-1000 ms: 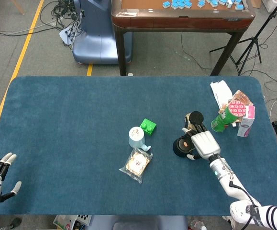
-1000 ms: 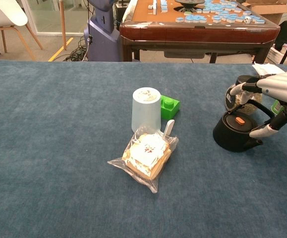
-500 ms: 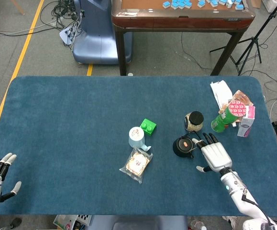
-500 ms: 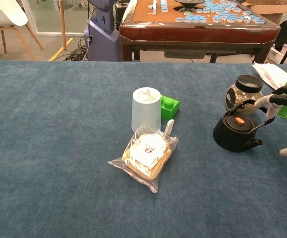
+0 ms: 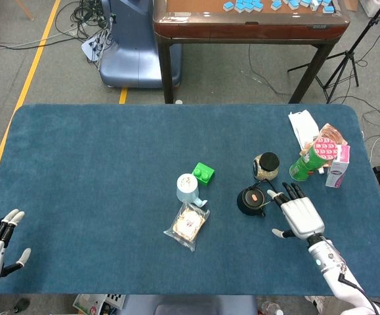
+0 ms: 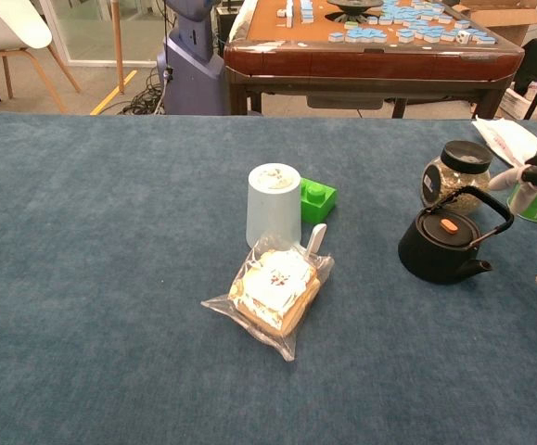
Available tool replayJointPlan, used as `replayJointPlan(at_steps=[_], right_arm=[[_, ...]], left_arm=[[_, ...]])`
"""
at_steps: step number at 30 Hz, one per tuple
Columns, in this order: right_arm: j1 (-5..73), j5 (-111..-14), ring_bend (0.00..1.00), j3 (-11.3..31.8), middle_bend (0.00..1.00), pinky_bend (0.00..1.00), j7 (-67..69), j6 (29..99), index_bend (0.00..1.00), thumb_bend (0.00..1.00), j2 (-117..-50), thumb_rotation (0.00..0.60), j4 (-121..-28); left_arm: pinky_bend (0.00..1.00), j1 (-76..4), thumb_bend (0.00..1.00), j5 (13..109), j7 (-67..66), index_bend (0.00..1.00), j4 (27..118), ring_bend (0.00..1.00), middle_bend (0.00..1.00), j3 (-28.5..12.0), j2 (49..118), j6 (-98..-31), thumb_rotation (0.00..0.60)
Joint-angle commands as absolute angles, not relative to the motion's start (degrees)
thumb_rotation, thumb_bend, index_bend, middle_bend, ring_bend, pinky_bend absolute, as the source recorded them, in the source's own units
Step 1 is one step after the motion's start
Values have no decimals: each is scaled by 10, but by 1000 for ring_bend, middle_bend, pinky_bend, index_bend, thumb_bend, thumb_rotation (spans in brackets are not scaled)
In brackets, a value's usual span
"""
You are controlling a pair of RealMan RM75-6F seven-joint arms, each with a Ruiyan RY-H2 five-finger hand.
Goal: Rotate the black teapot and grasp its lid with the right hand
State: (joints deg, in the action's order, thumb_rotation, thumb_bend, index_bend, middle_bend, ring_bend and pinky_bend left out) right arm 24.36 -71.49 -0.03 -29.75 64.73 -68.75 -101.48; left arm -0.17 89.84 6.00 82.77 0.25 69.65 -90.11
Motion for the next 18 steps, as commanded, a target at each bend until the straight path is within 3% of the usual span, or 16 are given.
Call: replayJointPlan(at_steps=[1, 8, 18], right_arm=[[255, -706, 30, 8, 274, 42, -304, 632, 133, 0, -699, 510, -997], [269, -682, 30, 8, 276, 41, -325, 605, 133, 0, -715, 508, -968], [245, -695, 30, -18, 304, 42, -327, 627, 133, 0, -696, 510, -992]], left_arm=[[8, -1, 293, 899, 60, 111, 828, 105, 75, 3, 696, -902, 600], [8, 0, 293, 898, 63, 111, 827, 105, 75, 3, 696, -902, 600], [8, -1, 293, 898, 63, 111, 825, 105, 75, 4, 698, -899, 600]])
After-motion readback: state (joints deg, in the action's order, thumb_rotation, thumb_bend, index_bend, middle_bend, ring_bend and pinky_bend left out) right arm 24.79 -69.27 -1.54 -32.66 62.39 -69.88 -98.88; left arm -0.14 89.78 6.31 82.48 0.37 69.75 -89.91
